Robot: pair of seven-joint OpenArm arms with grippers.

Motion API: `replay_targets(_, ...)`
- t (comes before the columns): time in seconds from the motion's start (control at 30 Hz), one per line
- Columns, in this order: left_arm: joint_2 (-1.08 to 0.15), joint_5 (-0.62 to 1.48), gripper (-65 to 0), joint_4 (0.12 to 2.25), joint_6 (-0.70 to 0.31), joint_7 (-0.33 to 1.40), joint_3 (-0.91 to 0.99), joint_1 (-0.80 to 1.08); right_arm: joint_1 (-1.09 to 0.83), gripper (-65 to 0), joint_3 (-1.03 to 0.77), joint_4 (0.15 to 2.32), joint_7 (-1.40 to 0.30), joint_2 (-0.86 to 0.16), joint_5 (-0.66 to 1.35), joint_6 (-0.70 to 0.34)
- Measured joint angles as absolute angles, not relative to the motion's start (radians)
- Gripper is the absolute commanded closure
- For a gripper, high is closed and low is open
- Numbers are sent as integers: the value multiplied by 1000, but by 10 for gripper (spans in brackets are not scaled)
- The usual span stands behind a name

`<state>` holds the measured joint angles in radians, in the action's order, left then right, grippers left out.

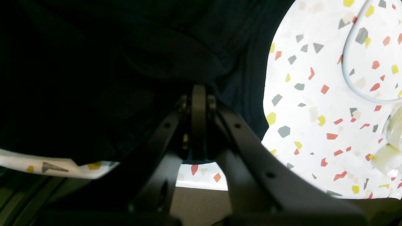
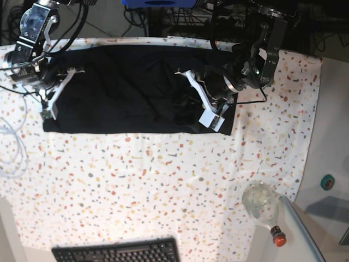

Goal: Layout the t-shirt on the table in an organized manner, then fold the t-shirt properly
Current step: 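Fold the shirt end with the left gripper toward the right gripper, then release the shirt and move both grippers to the shirt ends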

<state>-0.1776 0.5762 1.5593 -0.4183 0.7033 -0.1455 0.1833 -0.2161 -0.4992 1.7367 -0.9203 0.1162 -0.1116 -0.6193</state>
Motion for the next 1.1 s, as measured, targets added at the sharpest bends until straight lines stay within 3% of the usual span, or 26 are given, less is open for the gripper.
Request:
replay_targets(0.3,-178,577,-387,1559,-418,701,-146,183,-214,0,-499,1737,-920,116,-112,-619)
replay_targets(0.4,-178,577,-418,1559,-418,701,-146,183,-214,0,-499,1737,-920,116,-112,-619)
replay_targets(0.57,-172,576,-408,1584,-419,704,-137,186,-214,0,-499,1737,-920,116,-112,-619)
replay_targets(0.63,-172,580,-355,1635,-426,711,-110,195,-214,0,-499,1737,-920,116,-112,-619)
replay_targets(0.67,-172,587,-276,1666,-426,706,-76,203,-214,0,-499,1737,-920,116,-112,-620)
replay_targets(0.73,-184,603,-56,1701,-439,692,35,229,-214,0,-506,1740,-923,117,-112,-621)
replay_targets(0.77,-189,596,0,1701,-437,693,102,240,-212,0,-533,1748,-920,121,-105,-628)
replay_targets(0.9,-198,572,0,1602,-427,698,376,283,-159,0,-656,1776,-934,125,-95,-633)
replay_targets(0.97,-239,565,0,1513,-513,710,453,290,-144,-23,-703,1778,-936,116,23,-685)
replay_targets(1.03,-273,576,0,1433,-614,703,524,284,-125,-231,-766,1776,-1049,113,139,-699)
replay_targets(1.1,-296,563,0,1378,-643,699,596,284,-99,-405,-842,1726,-1123,76,268,-695)
